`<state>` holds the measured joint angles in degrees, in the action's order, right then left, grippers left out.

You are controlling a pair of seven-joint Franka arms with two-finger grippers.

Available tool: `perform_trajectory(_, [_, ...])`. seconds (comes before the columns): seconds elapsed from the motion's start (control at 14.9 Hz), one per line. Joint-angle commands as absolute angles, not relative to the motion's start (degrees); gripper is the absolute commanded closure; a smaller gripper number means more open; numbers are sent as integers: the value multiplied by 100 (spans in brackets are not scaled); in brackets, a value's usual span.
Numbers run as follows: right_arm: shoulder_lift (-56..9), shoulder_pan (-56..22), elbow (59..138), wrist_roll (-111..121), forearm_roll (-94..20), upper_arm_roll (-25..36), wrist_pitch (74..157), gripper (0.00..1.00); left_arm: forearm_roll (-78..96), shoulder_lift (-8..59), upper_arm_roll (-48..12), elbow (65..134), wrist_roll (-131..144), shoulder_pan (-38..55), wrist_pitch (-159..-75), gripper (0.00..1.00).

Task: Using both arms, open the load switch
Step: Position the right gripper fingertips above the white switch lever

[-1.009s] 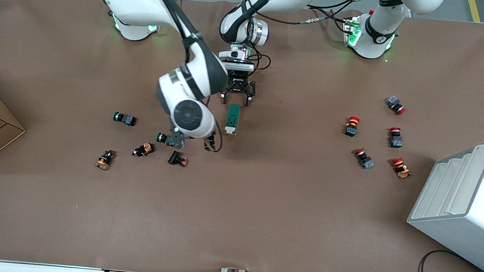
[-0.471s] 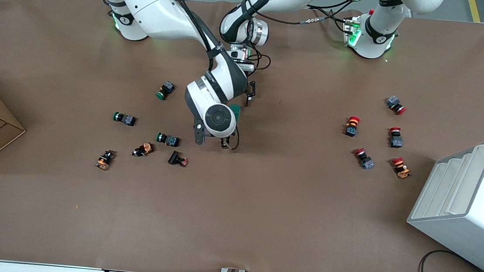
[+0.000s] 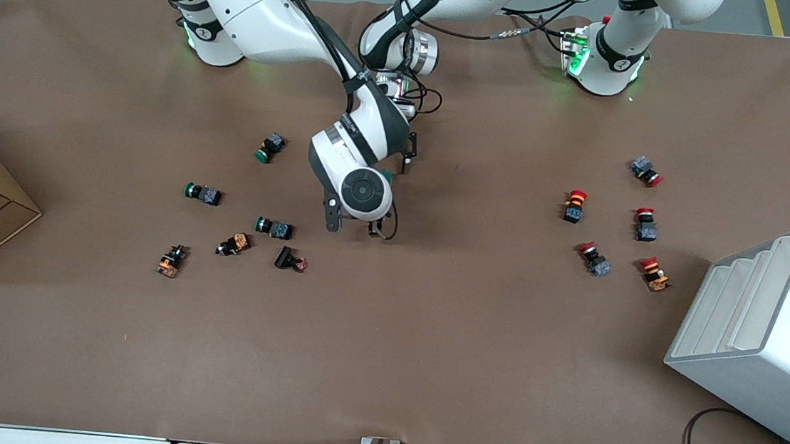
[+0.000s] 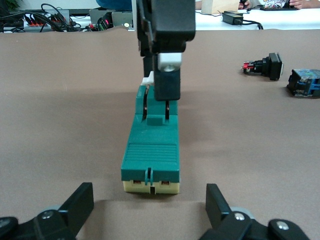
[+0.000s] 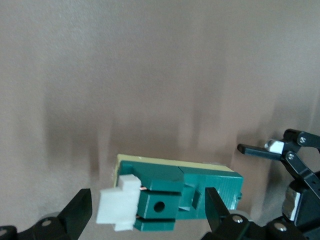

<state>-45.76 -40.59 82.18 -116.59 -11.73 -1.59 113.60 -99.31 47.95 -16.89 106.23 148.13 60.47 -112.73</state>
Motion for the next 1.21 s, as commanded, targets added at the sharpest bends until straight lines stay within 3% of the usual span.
perform_trajectory(0.0, [-4605, -4087, 8113, -11742, -1257, -167, 10971, 0, -9914, 5150, -1714, 10617, 15012, 6056, -11514, 1])
perform_trajectory(0.47, [-4597, -4008, 7480, -11733, -1274, -378, 10029, 0, -9914, 5142, -1714, 10635, 14977, 6056, -11514, 1])
perform_trajectory(0.87, [-4579, -4069, 7409, -11681, -1213, -413, 9712, 0, -9914, 5142, -1714, 10679, 14985, 6056, -11514, 1])
perform_trajectory(1.14, [-4597, -3938, 7330, -11602, -1195, -378, 9957, 0, -9914, 5142, -1714, 10679, 14985, 6056, -11514, 1])
